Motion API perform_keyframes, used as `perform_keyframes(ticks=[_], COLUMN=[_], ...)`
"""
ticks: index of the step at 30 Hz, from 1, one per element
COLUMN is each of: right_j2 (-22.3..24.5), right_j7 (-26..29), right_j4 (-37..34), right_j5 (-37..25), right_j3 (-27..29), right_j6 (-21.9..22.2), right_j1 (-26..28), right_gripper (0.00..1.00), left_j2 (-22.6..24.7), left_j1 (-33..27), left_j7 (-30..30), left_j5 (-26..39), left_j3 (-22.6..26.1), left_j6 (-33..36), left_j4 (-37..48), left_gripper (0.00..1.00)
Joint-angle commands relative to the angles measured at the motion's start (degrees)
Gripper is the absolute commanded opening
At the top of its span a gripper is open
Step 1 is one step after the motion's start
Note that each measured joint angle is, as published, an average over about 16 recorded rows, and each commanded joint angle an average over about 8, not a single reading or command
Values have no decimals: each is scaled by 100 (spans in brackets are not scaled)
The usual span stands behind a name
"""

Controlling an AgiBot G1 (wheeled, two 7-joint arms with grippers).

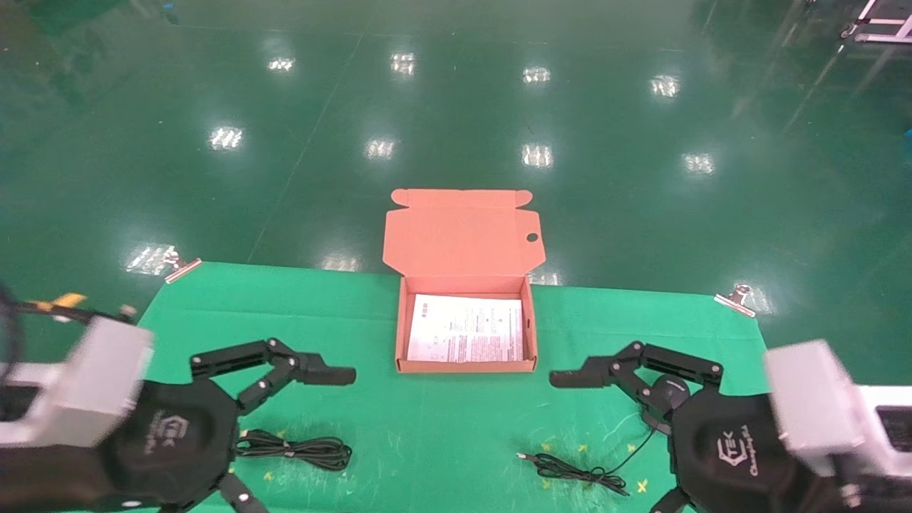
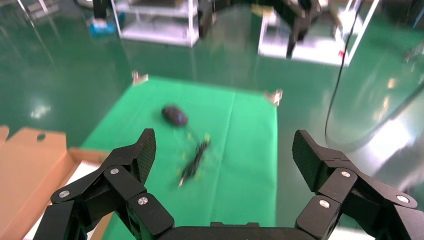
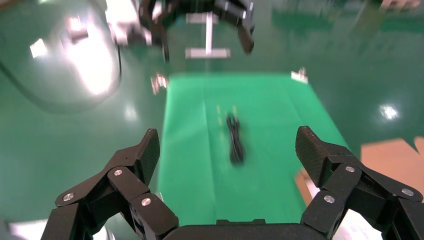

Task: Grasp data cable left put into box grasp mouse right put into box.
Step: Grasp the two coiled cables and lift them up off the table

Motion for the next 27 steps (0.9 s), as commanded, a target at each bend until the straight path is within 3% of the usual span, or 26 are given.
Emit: perform_keyframes(ticks=[1, 8, 16, 27], right_j2=[33, -36, -417, -998], right_j7=[-50, -592, -1459, -1696], right_j4=[46, 143, 201, 192], right_j5=[-279, -1479, -3178, -4839], right_j3=[-82, -604, -1637, -2446], right_j6=[-49, -200, -143, 433], right_j1=[143, 793, 1432, 1352], right_gripper=[100, 100, 100, 100], left_j2=[15, 208, 561, 1163], left_j1=[-152, -694, -1047, -1111], left_j7=[-28, 62, 249, 468], left_j5=[292, 1401, 2768, 4682], left_j3=[122, 616, 1210, 1911], left_j6=[34, 111, -61, -635], left_j4=[-29, -90, -137, -148], left_gripper=[100, 100, 100, 100])
